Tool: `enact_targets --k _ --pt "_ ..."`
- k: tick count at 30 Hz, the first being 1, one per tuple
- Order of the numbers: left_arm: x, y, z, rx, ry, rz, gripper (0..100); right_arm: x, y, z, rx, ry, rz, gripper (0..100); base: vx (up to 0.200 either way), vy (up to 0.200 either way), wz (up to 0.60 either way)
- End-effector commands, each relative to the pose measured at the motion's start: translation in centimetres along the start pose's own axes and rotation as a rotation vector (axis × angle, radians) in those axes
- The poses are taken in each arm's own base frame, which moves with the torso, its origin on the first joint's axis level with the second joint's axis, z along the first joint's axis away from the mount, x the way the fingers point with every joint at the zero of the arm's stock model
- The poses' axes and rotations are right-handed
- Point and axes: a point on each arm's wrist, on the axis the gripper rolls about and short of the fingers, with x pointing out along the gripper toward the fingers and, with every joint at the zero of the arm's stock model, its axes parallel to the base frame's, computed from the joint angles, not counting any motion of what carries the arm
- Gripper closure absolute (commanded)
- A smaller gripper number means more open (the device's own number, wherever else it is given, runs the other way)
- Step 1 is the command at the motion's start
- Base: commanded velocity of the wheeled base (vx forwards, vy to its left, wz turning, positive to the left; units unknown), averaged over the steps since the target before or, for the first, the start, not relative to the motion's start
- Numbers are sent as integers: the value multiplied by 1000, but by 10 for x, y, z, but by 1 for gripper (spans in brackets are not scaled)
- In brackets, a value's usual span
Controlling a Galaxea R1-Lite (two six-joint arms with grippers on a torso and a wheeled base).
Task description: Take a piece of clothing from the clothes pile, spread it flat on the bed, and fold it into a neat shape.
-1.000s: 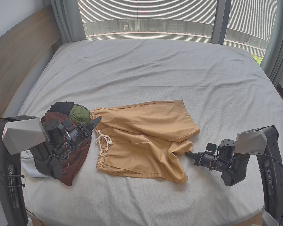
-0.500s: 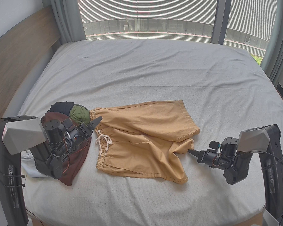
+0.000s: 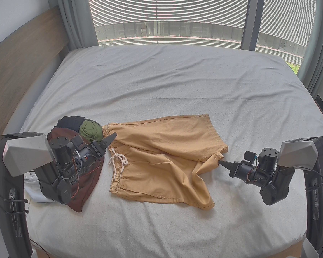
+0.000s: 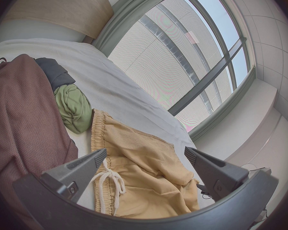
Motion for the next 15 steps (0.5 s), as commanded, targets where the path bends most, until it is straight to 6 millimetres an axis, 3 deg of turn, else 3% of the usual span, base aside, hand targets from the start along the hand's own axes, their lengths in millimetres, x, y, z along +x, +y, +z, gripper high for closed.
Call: enact_targets --k 1,15 --pt "0 0 -1 -1 0 -1 0 4 2 6 -13 -18 11 100 0 0 0" --pt "1 2 -1 -1 1 2 0 26 2 8 -46 -55 48 100 0 0 0"
